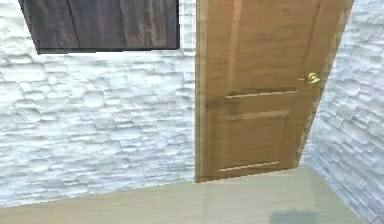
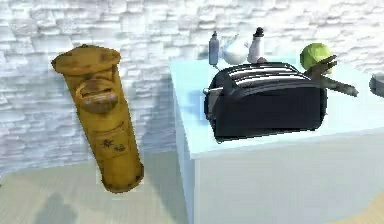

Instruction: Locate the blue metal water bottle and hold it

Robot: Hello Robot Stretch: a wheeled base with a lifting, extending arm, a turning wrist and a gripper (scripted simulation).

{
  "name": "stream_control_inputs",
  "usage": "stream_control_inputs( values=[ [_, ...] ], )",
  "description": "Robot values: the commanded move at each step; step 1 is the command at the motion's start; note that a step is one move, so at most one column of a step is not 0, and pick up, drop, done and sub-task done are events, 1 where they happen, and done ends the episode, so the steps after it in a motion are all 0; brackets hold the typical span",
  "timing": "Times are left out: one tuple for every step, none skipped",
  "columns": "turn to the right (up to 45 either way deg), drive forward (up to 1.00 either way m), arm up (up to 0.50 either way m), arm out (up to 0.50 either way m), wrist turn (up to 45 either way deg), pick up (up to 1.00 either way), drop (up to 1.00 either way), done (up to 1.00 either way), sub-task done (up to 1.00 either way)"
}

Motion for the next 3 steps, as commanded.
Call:
stream_control_inputs(
  values=[
    [45.0, 0.0, 0.0, 0.0, 0.0, 0.0, 0.0, 0.0, 0.0],
    [6.0, 0.0, 0.0, 0.0, 0.0, 0.0, 0.0, 0.0, 0.0],
    [0.0, 0.55, 0.0, 0.0, 0.0, 0.0, 0.0, 0.0, 0.0]
  ],
)
